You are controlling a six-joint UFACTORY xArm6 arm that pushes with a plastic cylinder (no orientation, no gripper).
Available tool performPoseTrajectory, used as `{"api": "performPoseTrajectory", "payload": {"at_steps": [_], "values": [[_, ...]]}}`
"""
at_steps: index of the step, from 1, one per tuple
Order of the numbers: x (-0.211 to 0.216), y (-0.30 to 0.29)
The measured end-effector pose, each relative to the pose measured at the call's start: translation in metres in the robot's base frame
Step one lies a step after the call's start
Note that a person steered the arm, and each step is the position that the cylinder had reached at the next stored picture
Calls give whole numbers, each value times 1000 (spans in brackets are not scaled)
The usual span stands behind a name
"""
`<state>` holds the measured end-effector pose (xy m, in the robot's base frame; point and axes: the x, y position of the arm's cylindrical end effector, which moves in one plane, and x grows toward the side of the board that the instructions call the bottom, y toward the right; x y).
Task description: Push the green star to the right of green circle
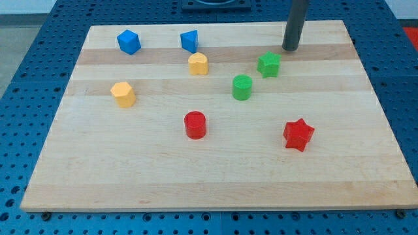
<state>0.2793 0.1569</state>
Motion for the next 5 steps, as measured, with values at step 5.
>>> {"api": "performPoseTrajectory", "payload": {"at_steps": [5], "values": [[24,-30]]}}
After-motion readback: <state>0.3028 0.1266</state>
